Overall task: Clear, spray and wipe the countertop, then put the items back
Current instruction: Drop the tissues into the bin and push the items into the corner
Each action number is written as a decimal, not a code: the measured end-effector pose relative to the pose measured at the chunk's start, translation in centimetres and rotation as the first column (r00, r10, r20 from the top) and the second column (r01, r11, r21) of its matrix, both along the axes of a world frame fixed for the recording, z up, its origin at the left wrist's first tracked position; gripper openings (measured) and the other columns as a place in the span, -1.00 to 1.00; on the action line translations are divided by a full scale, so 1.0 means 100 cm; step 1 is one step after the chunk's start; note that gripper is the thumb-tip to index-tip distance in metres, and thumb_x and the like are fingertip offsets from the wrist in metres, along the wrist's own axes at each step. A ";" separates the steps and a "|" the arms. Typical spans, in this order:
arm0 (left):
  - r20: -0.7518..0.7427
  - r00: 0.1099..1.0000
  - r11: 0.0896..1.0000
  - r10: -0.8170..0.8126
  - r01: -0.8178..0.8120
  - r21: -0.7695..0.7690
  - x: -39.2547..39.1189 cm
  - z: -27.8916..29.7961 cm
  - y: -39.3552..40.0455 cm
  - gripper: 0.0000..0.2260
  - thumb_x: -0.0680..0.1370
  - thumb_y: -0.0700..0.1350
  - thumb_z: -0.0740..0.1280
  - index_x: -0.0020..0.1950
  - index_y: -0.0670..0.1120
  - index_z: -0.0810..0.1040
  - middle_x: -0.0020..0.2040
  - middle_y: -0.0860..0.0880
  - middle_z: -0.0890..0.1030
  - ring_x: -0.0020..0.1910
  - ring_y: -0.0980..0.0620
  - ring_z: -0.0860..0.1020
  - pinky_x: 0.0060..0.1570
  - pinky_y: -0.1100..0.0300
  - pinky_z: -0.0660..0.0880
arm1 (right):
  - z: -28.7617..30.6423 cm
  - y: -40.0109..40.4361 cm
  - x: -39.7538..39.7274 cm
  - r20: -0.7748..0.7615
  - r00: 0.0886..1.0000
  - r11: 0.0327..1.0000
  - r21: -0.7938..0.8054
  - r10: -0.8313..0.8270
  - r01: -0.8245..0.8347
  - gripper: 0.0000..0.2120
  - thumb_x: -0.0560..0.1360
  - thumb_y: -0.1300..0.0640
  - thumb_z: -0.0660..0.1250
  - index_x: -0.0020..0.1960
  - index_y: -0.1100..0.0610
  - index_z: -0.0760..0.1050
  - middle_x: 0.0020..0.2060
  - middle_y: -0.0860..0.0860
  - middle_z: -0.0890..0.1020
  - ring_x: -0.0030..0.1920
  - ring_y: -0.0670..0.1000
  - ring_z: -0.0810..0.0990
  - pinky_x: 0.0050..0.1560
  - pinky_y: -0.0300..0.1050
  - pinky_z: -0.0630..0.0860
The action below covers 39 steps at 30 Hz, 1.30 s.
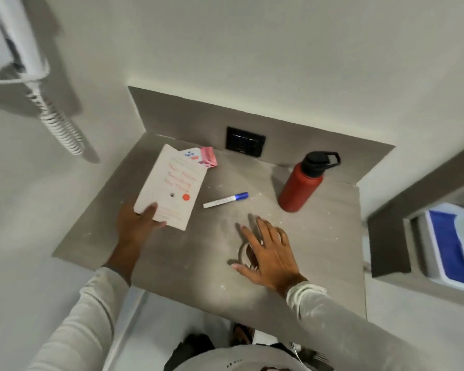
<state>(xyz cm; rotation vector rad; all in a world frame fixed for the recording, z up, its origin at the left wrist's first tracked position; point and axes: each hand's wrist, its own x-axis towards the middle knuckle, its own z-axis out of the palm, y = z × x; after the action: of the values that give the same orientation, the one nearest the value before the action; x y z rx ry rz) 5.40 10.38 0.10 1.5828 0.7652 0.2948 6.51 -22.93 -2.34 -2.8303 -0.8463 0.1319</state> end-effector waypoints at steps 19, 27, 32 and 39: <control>0.080 0.967 0.939 0.242 -0.213 -0.269 0.049 -0.005 0.141 -0.77 0.54 -0.34 0.38 0.18 -0.33 0.51 0.07 -0.27 0.60 -0.15 -0.17 0.61 -0.44 0.24 0.60 | 0.002 0.151 0.064 0.158 0.974 0.960 0.253 -0.162 0.119 -0.28 0.32 -0.39 0.39 0.32 0.04 0.55 0.18 0.17 0.58 0.05 0.24 0.59 -0.01 0.10 0.57; -0.021 0.966 0.925 0.258 -0.253 -0.284 0.087 -0.033 0.149 -0.85 0.51 -0.35 0.42 0.04 -0.33 0.54 -0.12 -0.21 0.64 -0.24 -0.18 0.63 -0.37 0.13 0.66 | 0.000 0.206 0.103 0.202 0.973 0.968 0.244 -0.111 0.060 -0.24 0.35 -0.45 0.35 0.35 0.04 0.49 0.22 0.12 0.57 0.10 0.17 0.58 0.01 0.05 0.57; -0.017 0.974 0.974 0.225 -0.225 0.014 0.119 -0.042 0.146 -0.70 0.37 -0.34 0.51 0.05 -0.35 0.54 0.01 -0.26 0.64 -0.12 -0.17 0.67 -0.28 0.31 0.61 | -0.001 0.212 0.114 0.158 0.981 0.955 0.289 -0.112 0.063 -0.23 0.35 -0.45 0.38 0.33 0.07 0.48 0.24 0.10 0.56 0.13 0.13 0.56 0.07 0.00 0.58; -0.155 0.984 0.957 0.089 -0.041 0.286 0.119 -0.038 0.134 -0.69 0.53 -0.41 0.26 0.27 -0.33 0.49 0.15 -0.15 0.59 0.13 -0.12 0.59 0.03 0.19 0.41 | 0.001 0.230 0.137 0.164 0.980 0.949 0.308 -0.116 0.061 -0.24 0.28 -0.41 0.42 0.27 0.10 0.51 0.22 0.08 0.59 0.14 0.15 0.59 0.08 0.02 0.56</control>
<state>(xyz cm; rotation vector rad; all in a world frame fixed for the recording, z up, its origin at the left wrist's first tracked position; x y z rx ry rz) 17.32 23.78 -3.74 1.8712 0.9383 0.3336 20.22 0.08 -2.25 -2.6100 -0.7003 -0.2499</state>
